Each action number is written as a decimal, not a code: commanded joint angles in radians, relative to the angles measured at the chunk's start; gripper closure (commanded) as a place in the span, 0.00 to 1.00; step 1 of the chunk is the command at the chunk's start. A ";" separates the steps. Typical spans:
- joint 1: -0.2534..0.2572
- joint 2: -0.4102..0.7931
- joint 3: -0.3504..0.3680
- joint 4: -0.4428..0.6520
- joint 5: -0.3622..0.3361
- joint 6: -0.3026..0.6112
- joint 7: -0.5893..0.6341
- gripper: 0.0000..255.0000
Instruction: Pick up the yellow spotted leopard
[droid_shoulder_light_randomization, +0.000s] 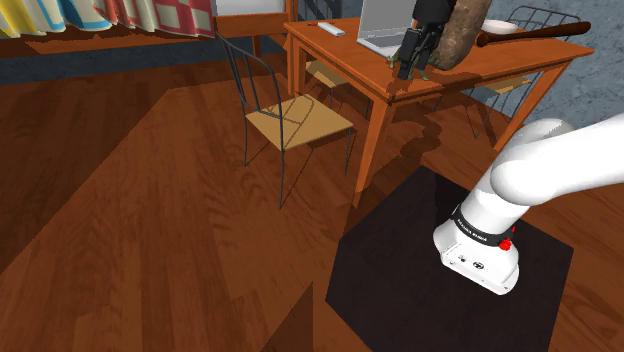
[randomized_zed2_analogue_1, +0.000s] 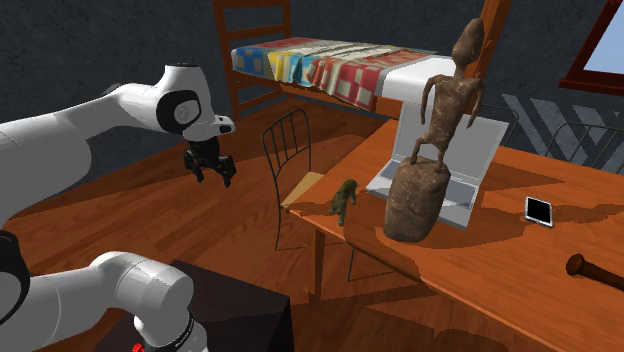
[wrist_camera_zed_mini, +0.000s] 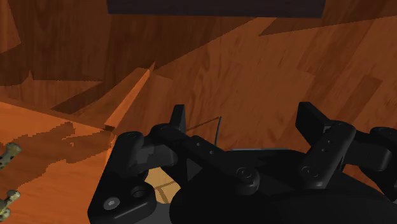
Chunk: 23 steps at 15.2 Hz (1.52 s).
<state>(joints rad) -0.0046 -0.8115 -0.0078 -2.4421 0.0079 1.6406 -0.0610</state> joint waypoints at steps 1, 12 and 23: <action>0.000 0.000 0.000 0.000 0.000 0.000 0.000 0.00; -0.082 0.309 -0.200 0.196 -0.080 0.083 -0.163 0.00; -0.141 0.681 -0.376 0.514 -0.031 0.095 -0.345 0.00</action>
<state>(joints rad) -0.1381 -0.1635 -0.3680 -1.9566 -0.0314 1.7362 -0.3870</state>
